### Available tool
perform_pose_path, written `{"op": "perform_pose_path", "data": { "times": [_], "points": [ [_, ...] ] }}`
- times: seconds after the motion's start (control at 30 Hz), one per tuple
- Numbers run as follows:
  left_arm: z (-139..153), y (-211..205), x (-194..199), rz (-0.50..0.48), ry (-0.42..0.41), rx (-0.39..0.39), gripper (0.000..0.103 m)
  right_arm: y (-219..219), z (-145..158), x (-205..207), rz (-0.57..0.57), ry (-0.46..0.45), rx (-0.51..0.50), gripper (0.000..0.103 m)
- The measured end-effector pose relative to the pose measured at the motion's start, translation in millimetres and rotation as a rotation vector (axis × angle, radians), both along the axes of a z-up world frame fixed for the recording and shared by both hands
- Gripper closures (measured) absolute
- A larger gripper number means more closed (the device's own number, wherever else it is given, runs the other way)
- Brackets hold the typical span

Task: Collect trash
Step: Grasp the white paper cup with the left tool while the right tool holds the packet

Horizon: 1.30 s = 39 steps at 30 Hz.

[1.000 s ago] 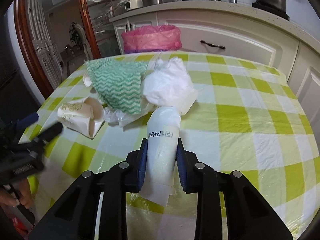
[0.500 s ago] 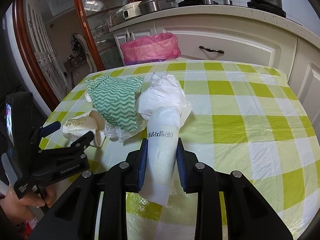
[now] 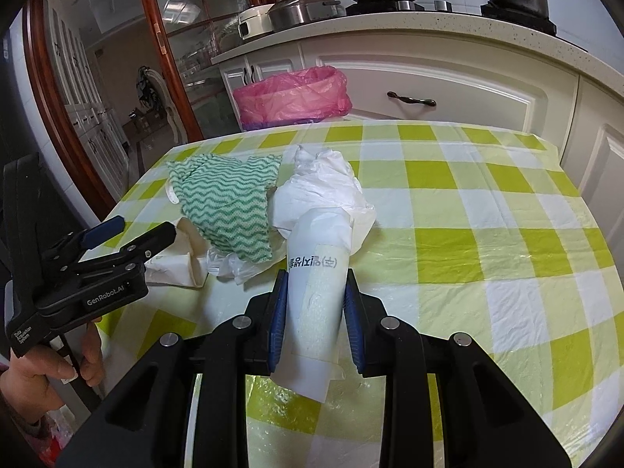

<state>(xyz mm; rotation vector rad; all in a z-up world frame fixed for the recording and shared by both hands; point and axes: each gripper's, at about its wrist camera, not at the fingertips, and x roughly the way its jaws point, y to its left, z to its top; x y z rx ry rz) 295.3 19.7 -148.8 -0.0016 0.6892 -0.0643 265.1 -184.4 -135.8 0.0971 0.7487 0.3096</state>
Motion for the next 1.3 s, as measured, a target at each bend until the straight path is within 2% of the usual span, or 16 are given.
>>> {"op": "perform_pose_path", "data": {
  "times": [0.13,0.43,0.6,0.9,1.1,1.3],
  "points": [
    [-5.8,-1.7,2.6,-0.040,0.056,-0.074,0.031,-1.0,7.0,-8.2,-0.019,-0.019,-0.005,0.075],
    [-5.9,-22.4,-50.2,-0.065,0.053,-0.093,0.032,-8.1,13.1,-25.8,-0.014,-0.039,0.005,0.075],
    [-5.1,-34.2,-70.6,-0.051,0.028,-0.038,0.031,-14.8,12.6,-40.8,-0.004,-0.042,0.026,0.075],
    [-10.3,-24.9,-33.6,0.027,0.061,0.029,0.032,-30.2,3.3,-35.3,-0.016,-0.016,0.070,0.075],
    [-18.2,-24.5,-27.7,0.004,0.092,0.041,0.063,-25.3,-0.7,-26.7,0.004,-0.004,0.073,0.075],
    [-8.9,-26.1,-42.7,-0.017,0.046,0.039,0.065,-14.0,1.5,-27.9,0.027,-0.017,0.067,0.075]
  ]
}}
